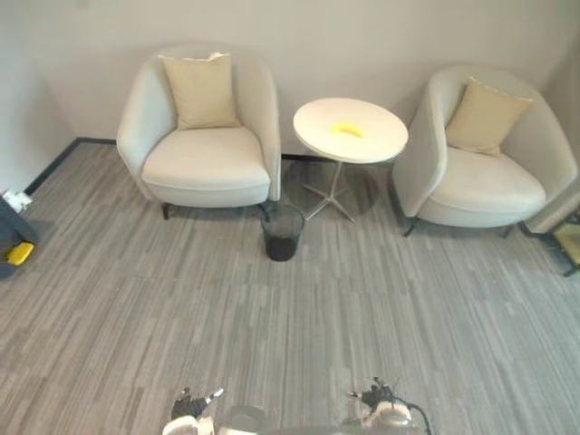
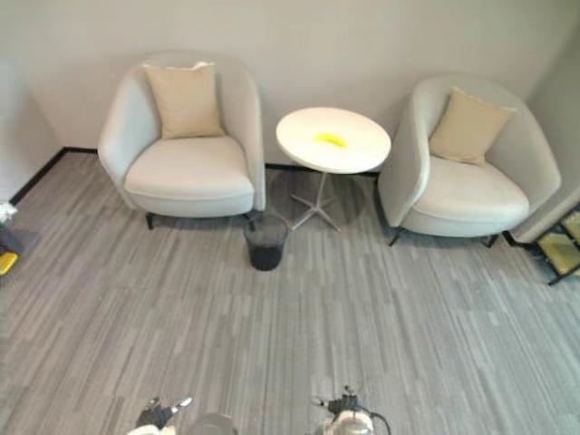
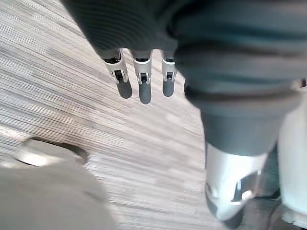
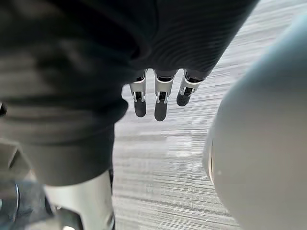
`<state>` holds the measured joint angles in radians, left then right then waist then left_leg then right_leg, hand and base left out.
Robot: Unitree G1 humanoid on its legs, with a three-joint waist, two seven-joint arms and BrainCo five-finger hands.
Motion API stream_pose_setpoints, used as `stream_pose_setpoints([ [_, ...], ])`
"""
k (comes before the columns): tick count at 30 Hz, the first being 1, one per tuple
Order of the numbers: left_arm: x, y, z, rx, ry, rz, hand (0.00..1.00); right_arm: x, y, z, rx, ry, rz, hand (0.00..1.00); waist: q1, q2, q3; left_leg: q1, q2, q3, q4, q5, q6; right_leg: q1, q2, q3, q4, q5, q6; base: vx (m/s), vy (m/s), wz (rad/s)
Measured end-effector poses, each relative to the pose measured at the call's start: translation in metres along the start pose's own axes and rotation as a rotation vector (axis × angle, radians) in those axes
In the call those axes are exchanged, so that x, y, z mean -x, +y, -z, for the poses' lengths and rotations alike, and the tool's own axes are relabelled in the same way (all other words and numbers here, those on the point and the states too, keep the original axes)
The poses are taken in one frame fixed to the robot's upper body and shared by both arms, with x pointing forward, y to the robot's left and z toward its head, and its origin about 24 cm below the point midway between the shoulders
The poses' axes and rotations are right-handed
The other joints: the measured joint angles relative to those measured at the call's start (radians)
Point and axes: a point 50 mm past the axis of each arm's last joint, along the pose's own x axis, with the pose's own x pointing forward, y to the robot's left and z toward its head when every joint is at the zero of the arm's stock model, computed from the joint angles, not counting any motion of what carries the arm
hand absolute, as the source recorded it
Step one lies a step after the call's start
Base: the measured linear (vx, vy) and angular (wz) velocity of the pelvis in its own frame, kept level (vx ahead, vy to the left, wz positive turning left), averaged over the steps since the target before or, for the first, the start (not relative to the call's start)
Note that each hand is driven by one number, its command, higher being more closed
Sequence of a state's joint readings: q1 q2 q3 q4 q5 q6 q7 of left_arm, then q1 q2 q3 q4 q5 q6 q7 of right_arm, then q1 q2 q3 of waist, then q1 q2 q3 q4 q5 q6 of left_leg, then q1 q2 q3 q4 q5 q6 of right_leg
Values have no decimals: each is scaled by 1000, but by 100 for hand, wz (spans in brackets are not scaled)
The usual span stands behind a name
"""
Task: Organize the slippers on the shoe rack
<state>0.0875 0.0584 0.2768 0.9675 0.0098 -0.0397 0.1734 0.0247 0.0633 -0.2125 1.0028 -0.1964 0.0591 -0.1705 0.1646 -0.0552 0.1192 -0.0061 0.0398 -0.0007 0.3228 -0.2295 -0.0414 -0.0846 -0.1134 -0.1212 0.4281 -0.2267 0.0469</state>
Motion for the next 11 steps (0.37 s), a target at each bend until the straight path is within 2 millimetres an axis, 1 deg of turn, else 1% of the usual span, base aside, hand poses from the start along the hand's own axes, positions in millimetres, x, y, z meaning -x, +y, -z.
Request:
stream_pose_setpoints([
  [1,-1,-5,-3,-5,-2,11,0,0,0,1,-3,4,4,0,-1,4,-7,-8,5,-37,4,1,-4,29,6,-19,-45,-1,-3,186,-121,64],
  [3,0,-7,-2,7,3,13,0,0,0,-2,0,0,4,0,1,18,-2,-12,16,-50,-7,3,-7,62,21,-38,-107,1,-7,178,-130,32],
  [5,0,-10,0,24,13,14,0,0,3,0,8,10,-6,0,1,33,-3,-7,25,-71,-12,5,-12,103,42,-54,-166,23,-14,135,-92,8],
  [9,1,-11,1,26,15,18,0,1,4,1,21,11,-11,0,1,34,-3,26,29,-97,-45,16,-27,177,50,-88,-255,51,-15,70,-42,20],
  [11,0,-13,-1,28,10,22,0,0,5,0,21,9,-12,0,1,34,-3,23,23,-119,-48,18,-28,193,46,-105,-282,61,-10,12,2,21],
])
